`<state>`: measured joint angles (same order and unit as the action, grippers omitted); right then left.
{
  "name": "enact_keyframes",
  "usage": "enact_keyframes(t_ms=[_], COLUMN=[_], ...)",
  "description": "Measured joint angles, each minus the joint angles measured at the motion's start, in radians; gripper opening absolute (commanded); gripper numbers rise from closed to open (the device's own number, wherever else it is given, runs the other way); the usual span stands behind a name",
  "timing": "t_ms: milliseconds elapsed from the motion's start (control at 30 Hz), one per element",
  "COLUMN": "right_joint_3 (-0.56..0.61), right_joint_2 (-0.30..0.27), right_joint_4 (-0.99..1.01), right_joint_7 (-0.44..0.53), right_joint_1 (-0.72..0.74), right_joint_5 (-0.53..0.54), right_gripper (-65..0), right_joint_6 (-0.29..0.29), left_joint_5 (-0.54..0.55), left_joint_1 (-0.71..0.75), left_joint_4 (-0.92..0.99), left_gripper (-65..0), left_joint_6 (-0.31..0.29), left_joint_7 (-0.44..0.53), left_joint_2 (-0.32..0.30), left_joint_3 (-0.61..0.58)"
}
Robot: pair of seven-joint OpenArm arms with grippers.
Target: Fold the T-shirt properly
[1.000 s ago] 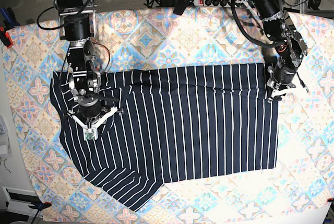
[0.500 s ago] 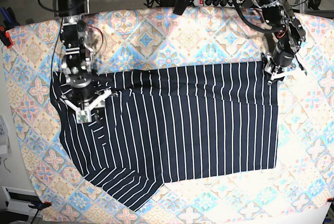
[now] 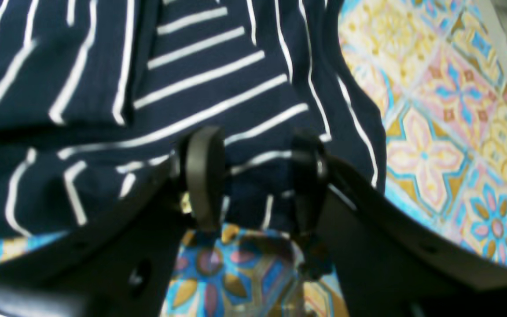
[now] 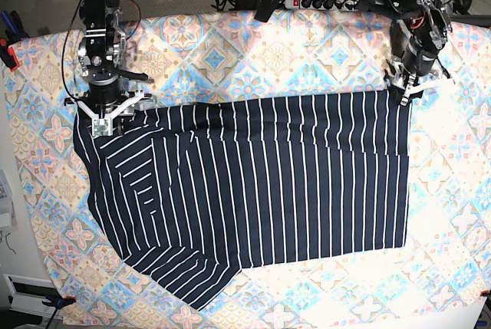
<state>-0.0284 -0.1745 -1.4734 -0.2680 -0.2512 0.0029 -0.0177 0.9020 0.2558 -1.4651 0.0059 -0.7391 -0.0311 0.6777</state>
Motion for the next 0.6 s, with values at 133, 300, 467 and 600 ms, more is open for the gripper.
enact_keyframes(t_ms=[133,300,467,600], right_joint_3=[0.0,0.0,0.002,0.002], right_joint_2=[0.0,-0.001,0.001,0.0], right_joint_4=[0.0,0.0,0.0,0.0], right_joint_7=[0.006,0.002,0.002,0.002], right_joint_1=[0.001,-0.007,-0.004,-0.004], right_joint_5=[0.0,0.0,0.0,0.0], right_gripper=[-40.3,-40.3,-40.3,-40.3], right_joint_6=[0.0,0.001,0.0,0.0], left_joint_5=[0.082,0.127,0.136,0.154], left_joint_1=[0.019,0.063,0.037,-0.024], left_joint_4=[0.011,0.011,0.052,0.149], left_gripper=[-43.0,-43.0,-43.0,-43.0], left_joint_6=[-0.002,0.003,-0.002,-0.019], left_joint_7=[-0.038,-0.055,-0.05,-0.035], left_joint_2=[0.0,0.0,-0.002,-0.012], left_joint_3=[0.0,0.002,0.003,0.007])
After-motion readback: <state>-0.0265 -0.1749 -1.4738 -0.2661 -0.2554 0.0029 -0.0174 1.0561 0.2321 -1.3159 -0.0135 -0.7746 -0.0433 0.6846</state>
